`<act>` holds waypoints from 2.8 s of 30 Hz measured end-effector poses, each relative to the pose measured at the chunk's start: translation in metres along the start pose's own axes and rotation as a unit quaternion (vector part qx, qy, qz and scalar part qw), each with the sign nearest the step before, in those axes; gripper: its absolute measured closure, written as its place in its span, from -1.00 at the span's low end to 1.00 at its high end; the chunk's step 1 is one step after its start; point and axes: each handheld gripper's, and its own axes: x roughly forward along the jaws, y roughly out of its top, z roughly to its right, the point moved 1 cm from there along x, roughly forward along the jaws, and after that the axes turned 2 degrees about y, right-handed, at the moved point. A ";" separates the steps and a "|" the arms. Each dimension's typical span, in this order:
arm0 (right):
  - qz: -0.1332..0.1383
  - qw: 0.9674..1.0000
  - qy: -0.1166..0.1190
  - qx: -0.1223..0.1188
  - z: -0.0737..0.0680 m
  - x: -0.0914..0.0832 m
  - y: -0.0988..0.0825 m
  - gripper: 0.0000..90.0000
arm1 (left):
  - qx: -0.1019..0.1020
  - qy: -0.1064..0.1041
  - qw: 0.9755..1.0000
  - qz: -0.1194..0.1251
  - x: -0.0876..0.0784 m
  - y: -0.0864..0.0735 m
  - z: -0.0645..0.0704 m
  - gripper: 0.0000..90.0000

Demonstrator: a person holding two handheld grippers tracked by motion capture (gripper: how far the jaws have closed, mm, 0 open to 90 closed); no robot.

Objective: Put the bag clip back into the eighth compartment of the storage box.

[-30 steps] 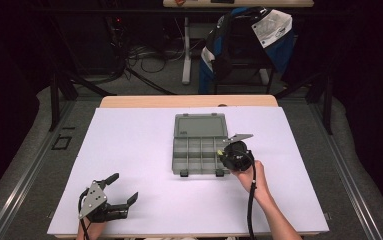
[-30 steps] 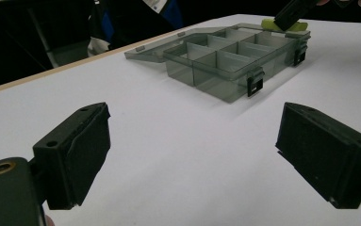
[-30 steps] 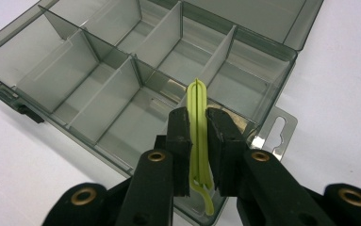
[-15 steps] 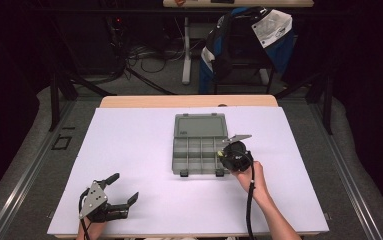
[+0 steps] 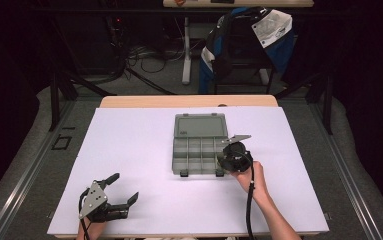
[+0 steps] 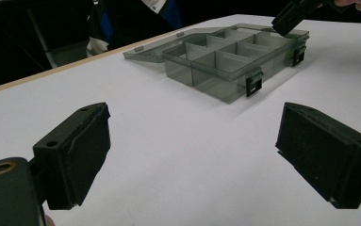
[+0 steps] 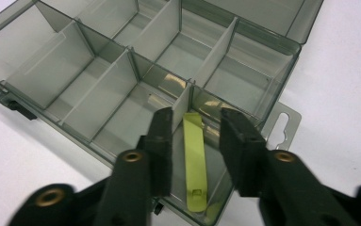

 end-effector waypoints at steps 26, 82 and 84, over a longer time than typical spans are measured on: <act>0.023 0.996 0.068 -0.044 0.001 -0.026 -0.012 -0.93 | -0.002 0.005 1.000 0.001 -0.003 -0.001 -0.001 -0.77; 0.172 0.973 0.064 -0.141 -0.008 -0.075 -0.104 -1.00 | 0.002 0.003 1.000 -0.003 -0.002 0.000 0.000 -0.77; 0.174 0.972 0.062 -0.144 -0.008 -0.076 -0.108 -1.00 | 0.001 0.004 1.000 -0.003 -0.002 0.000 0.000 -0.77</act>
